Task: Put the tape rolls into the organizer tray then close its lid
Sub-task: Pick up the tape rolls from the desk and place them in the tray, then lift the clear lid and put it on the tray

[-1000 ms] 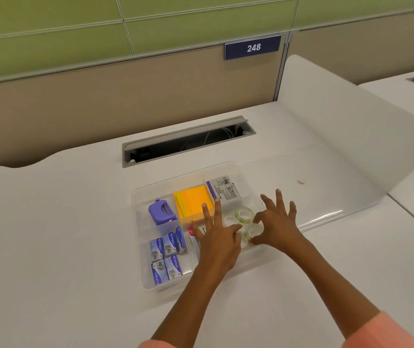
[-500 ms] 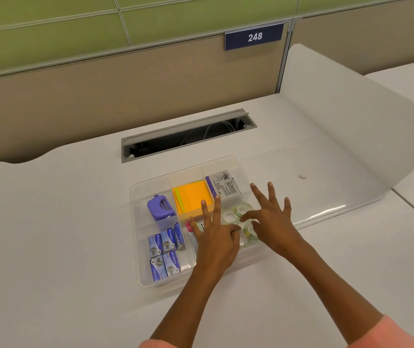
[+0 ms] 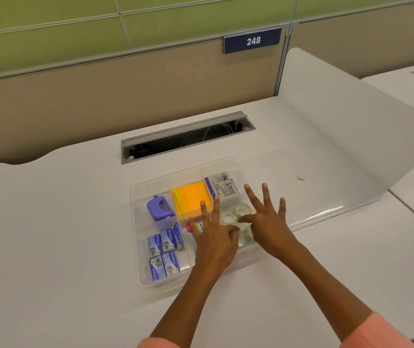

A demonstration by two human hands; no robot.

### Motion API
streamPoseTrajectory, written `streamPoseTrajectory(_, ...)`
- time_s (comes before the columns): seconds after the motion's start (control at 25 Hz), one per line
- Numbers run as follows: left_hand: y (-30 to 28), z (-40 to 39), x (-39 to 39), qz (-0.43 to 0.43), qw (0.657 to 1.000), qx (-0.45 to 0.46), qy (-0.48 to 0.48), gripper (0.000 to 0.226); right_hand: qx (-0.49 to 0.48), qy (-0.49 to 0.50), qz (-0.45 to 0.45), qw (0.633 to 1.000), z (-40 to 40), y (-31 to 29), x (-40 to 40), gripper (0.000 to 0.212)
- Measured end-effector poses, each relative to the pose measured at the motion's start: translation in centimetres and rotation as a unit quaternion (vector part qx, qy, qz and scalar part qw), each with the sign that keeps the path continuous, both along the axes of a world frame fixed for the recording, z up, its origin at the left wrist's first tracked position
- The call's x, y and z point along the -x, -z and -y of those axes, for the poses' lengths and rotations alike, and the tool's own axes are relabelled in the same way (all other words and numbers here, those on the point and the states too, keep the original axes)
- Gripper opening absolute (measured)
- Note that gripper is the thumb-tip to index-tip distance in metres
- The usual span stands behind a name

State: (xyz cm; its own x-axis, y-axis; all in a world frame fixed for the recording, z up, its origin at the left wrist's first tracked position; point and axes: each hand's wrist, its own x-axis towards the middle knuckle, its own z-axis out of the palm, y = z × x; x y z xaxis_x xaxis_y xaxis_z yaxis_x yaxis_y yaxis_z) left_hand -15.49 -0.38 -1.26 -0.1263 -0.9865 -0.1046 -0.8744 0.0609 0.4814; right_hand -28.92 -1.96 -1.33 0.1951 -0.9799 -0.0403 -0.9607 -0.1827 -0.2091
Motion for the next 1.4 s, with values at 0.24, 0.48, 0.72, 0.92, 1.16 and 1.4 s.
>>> streamPoseTrajectory(0.24, 0.2, -0.1, -0.3, 0.0, 1.0, 0.01, 0.016, 0.028, 0.007, 0.047, 0.155, 0.987, 0.3, -0.8, 0.9, 0.035)
streamPoseTrajectory(0.48, 0.4, 0.0, -0.5, -0.03, 0.999, 0.025, 0.013, 0.03, 0.068, 0.225, 0.258, 0.937, 0.0, -1.3, 5.5, 0.02)
streamPoseTrajectory(0.72, -0.7, 0.4, -1.7, -0.136, 0.988, 0.052, -0.048, 0.035, -0.028, 0.161, 0.078, 0.983, -1.8, 0.0, 5.4, 0.026)
streamPoseTrajectory(0.92, -1.8, -0.2, -3.5, -0.212, 0.969, 0.089, -0.091, 0.03, -0.031, 0.183, 0.074, 0.98, -2.0, -0.8, 5.3, 0.018)
streamPoseTrajectory(1.16, -3.0, -0.8, -4.9, -0.236, 0.958, 0.119, -0.112, 0.028, 0.009, 0.174, 0.024, 0.984, -2.7, -3.0, 5.4, 0.01)
streamPoseTrajectory(1.4, -3.5, -0.6, -5.7, -0.24, 0.955, 0.13, -0.114, 0.03, 0.231, 0.249, 0.036, 0.94, -2.1, -9.2, 6.7, 0.007)
